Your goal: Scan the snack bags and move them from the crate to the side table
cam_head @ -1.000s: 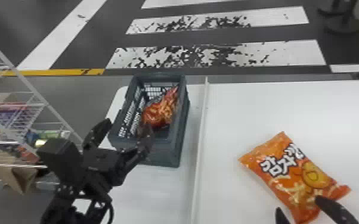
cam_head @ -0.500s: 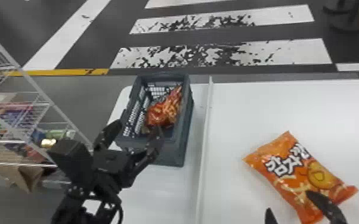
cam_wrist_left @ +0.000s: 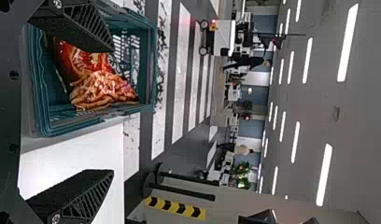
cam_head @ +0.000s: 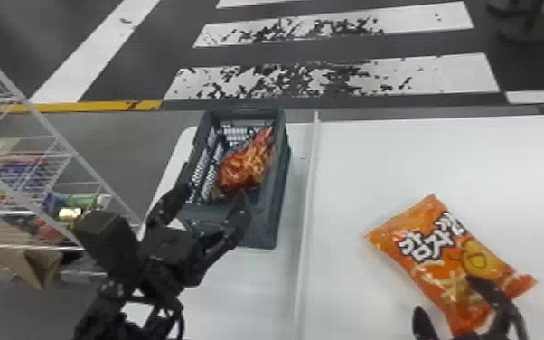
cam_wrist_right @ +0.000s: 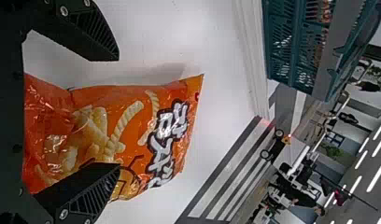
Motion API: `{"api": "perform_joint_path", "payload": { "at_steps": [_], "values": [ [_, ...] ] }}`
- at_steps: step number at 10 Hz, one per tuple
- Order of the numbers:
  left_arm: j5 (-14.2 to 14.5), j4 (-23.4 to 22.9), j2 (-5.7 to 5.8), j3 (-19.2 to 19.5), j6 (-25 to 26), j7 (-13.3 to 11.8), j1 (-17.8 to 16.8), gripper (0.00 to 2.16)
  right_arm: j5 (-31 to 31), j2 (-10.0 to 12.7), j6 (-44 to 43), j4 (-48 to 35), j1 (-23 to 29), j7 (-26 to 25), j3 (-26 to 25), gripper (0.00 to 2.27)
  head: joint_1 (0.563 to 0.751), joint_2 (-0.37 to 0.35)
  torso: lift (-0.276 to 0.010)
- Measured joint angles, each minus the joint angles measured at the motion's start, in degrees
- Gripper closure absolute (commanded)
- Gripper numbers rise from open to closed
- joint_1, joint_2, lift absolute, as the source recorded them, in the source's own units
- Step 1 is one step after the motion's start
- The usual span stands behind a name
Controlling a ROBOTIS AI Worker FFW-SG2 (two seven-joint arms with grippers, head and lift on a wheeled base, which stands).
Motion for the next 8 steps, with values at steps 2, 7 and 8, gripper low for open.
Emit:
{"api": "perform_joint_path", "payload": {
  "at_steps": [2,7,8],
  "values": [
    [1.7,0.3,0.62,0.0,2.4,-1.4,-1.1,0.07,2.0,-1.2,4.8,0.0,-0.9,-0.5,0.2,0.57,0.695,0.126,-0.087],
    [2.6,0.4,1.26,0.2,3.3,-1.6,-2.0,0.07,1.0,-1.5,6.7,-2.7,-0.9,-1.4,0.6,2.24,0.695,0.124,-0.087],
    [2.5,0.4,1.30,0.2,3.3,-1.6,-2.2,0.07,-1.3,-1.8,6.9,-6.0,0.2,0.4,-1.3,2.24,0.695,0.125,-0.087]
  ]
}}
